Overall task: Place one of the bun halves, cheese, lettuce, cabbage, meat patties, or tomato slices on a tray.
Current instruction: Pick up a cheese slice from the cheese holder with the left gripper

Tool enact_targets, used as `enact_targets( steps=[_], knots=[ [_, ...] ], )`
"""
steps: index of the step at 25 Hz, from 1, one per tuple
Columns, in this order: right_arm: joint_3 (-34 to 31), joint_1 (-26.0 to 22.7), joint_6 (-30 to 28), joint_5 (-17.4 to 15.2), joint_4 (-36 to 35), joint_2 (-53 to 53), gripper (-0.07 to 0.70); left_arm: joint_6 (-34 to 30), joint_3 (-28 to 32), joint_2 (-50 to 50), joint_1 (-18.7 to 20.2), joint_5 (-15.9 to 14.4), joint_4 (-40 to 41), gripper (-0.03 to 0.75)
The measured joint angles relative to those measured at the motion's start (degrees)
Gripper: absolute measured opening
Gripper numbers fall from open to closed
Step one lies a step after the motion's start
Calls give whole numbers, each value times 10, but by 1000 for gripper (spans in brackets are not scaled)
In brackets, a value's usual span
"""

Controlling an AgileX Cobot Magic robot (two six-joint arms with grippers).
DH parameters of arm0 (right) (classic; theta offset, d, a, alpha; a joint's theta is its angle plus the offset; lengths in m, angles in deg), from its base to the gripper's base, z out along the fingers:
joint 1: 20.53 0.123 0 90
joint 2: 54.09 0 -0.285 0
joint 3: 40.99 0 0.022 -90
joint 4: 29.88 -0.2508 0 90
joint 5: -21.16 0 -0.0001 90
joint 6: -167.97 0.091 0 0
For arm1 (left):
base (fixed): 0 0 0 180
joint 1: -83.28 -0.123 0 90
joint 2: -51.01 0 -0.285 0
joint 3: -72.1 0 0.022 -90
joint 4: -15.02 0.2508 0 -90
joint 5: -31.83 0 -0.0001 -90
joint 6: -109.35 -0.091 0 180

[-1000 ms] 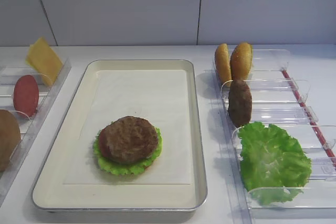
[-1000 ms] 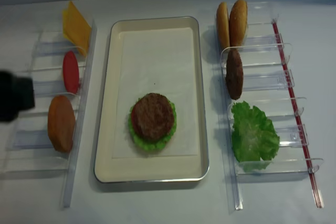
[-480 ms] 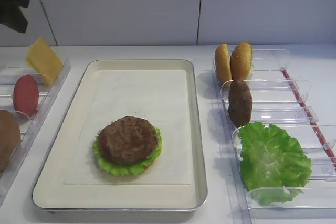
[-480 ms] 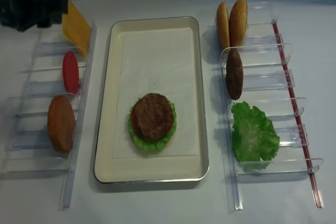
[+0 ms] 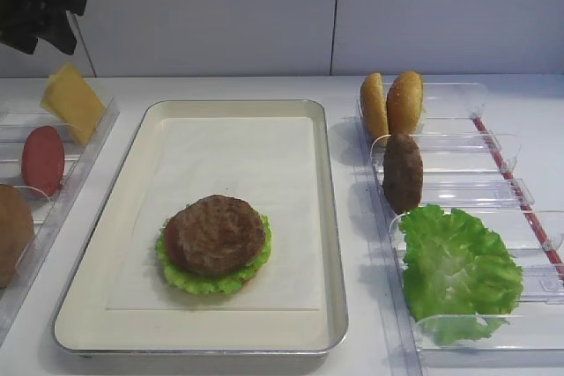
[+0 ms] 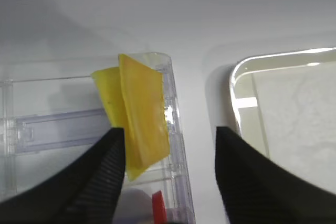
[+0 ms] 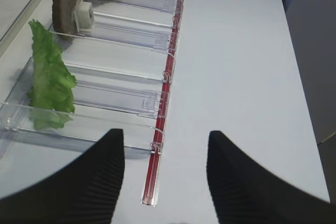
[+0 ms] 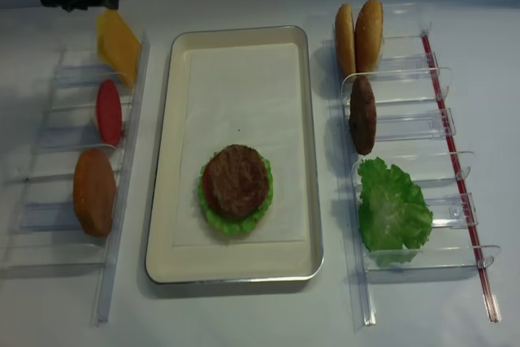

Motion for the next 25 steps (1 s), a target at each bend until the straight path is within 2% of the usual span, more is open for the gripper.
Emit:
enact_targets(
  steps=[4,14,25],
  knots=[
    [0,0,0,0,0,0,407,-19,-22,39,-9,8,-16,394],
    [0,0,0,0,0,0,407,-29,-25,90,-9,44,-24,394],
    [0,0,0,0,0,0,407,-42,-26,102,-9,48,-39,373]
  ],
)
